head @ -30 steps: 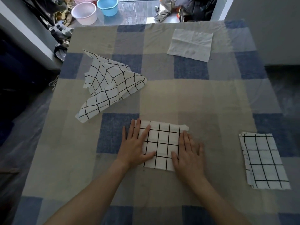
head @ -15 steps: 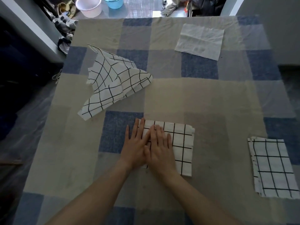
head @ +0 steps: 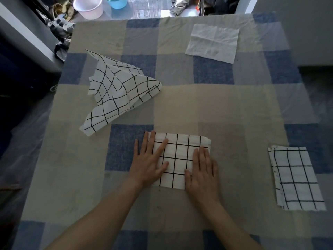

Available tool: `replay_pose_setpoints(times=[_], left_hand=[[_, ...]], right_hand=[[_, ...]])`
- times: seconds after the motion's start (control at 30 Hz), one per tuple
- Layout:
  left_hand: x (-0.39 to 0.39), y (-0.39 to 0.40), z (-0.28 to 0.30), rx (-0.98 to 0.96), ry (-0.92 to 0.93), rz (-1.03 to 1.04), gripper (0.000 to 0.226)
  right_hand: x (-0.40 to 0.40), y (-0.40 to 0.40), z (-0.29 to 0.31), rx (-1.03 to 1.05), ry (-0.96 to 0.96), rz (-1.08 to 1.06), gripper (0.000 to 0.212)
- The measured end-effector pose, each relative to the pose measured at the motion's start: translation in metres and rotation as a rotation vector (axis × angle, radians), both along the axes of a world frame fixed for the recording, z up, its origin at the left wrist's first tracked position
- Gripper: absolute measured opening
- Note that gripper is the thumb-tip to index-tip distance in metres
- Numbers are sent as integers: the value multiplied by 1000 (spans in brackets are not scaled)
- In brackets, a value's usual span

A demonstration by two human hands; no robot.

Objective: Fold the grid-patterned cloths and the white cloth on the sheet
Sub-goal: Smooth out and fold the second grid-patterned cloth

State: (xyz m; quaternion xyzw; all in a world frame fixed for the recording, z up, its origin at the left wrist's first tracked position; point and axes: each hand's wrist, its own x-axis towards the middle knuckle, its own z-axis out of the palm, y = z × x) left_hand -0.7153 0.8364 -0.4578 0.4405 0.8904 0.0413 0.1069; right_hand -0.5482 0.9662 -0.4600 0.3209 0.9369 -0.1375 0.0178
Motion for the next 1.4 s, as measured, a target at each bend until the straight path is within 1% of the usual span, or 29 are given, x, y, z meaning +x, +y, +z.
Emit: replay_pose_setpoints(times=[0.17, 0.23, 0.3, 0.33, 0.37, 0.47, 0.53, 0.57, 0.67, 0.77, 0.93, 1.07, 1.17, 1.23, 1.3, 1.37, 1.4], left_hand=[[-1, 0, 0, -6, -9, 14, 75], [-1, 0, 0, -12, -18, 16, 76], [-1, 0, 1, -12, -25, 21, 77], [-1, 0, 2, -10, -29, 23, 77], [0, 0, 2, -11, -31, 26, 76], [-1, 0, 4, -10, -36, 21, 75], [-2, -1, 2, 6, -33, 18, 72], [-1, -2, 0, 9, -25, 16, 71], [-1, -2, -2, 25, -11, 9, 71], [-2, -3, -3, 32, -16, 6, 71], [-2, -7, -5, 40, -21, -13, 70], [-7, -33, -6, 61, -30, -87, 70], [-19, -52, -1, 11, -24, -109, 69], [-28, -50, 11, -10, -57, -80, 70], [-36, -37, 25, 48, -110, 4, 63], [-45, -21, 38, 98, -160, 112, 54], [-49, -13, 42, 96, -185, 153, 54]], right_hand=[[15, 7, -3, 42, -64, -91, 70], [15, 8, 0, 35, -81, -180, 69], [8, 9, 8, 16, -41, -318, 69], [0, 10, 14, 16, -6, -343, 68], [-10, 10, 19, 26, 29, -321, 67], [-49, -2, 27, 46, 95, -113, 63], [-66, -15, 20, 18, 78, 11, 61], [-68, -19, 14, 8, 58, 37, 60], [-66, -21, -1, 4, 8, 50, 59], [-64, -18, 0, 5, 12, 37, 60], [-43, -8, 0, 29, -18, -71, 62], [-44, -9, 1, 49, 0, -77, 62], [-44, -9, 3, 20, -35, -69, 64], [-44, -5, 9, -53, -77, -45, 66], [-44, 1, 17, -126, -136, -4, 64], [-45, 7, 29, -146, -189, 36, 68], [-46, 7, 36, -134, -173, 32, 72]])
